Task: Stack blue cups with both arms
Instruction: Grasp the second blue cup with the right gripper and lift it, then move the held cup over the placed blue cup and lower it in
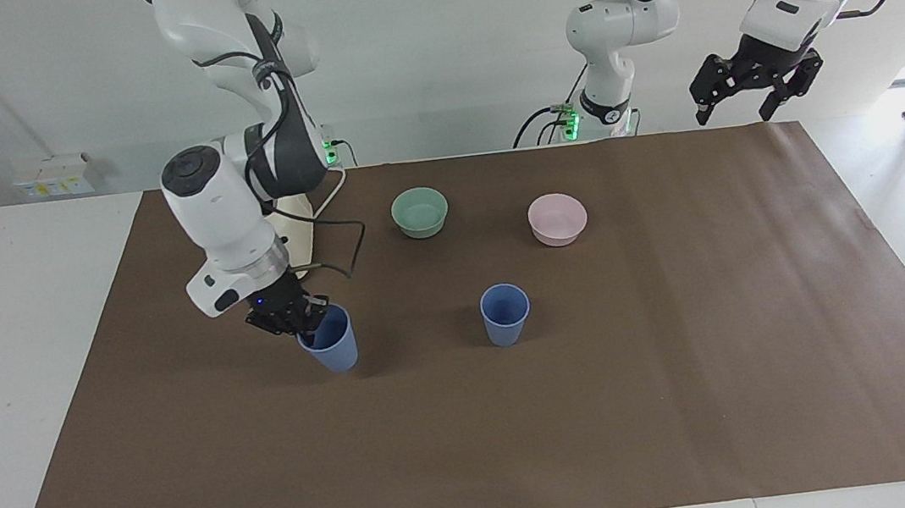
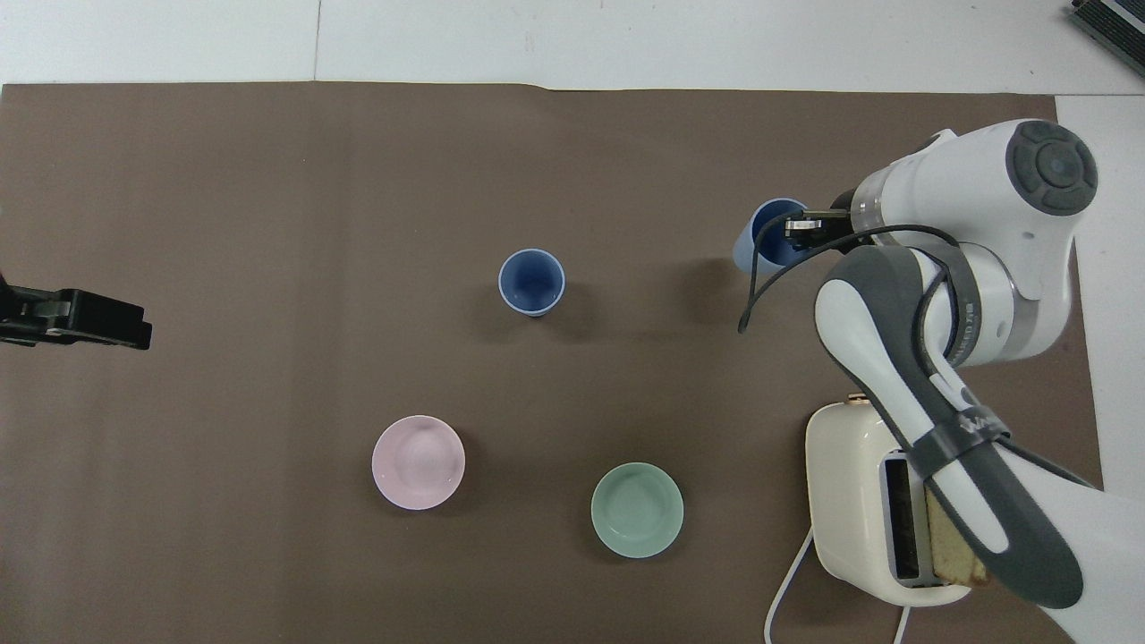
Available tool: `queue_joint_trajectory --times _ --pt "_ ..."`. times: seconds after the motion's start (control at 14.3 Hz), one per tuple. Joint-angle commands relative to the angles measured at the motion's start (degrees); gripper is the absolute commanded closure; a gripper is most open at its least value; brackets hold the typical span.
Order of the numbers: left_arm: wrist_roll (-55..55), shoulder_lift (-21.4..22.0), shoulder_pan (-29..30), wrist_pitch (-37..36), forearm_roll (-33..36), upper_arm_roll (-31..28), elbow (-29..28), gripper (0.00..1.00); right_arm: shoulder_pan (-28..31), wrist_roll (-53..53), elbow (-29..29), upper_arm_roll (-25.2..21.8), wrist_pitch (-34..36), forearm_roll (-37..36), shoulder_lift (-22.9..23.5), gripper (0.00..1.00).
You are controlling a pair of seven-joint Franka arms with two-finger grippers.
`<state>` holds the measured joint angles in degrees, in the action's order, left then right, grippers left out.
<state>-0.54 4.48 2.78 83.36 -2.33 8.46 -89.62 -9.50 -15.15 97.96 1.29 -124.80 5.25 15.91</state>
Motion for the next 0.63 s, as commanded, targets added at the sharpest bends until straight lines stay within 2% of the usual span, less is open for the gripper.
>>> queue_joint_trajectory --times 0.0,0.21,0.56 --pt "0.3 1.2 0.6 -0.8 -0.6 0.0 -0.6 0.0 -3.6 -6.6 -5.6 -0.1 2.4 0.8 0.2 1.0" --pt "0.2 1.2 0.6 -0.8 -0.6 0.0 -0.6 0.0 -9.5 -12.8 -8.4 -0.1 3.6 0.0 0.8 1.0" --pt "0.2 1.8 0.6 -0.7 -0.6 0.0 -1.9 0.0 -14.8 -12.9 -10.2 0.8 2.4 0.6 1.0 1.0"
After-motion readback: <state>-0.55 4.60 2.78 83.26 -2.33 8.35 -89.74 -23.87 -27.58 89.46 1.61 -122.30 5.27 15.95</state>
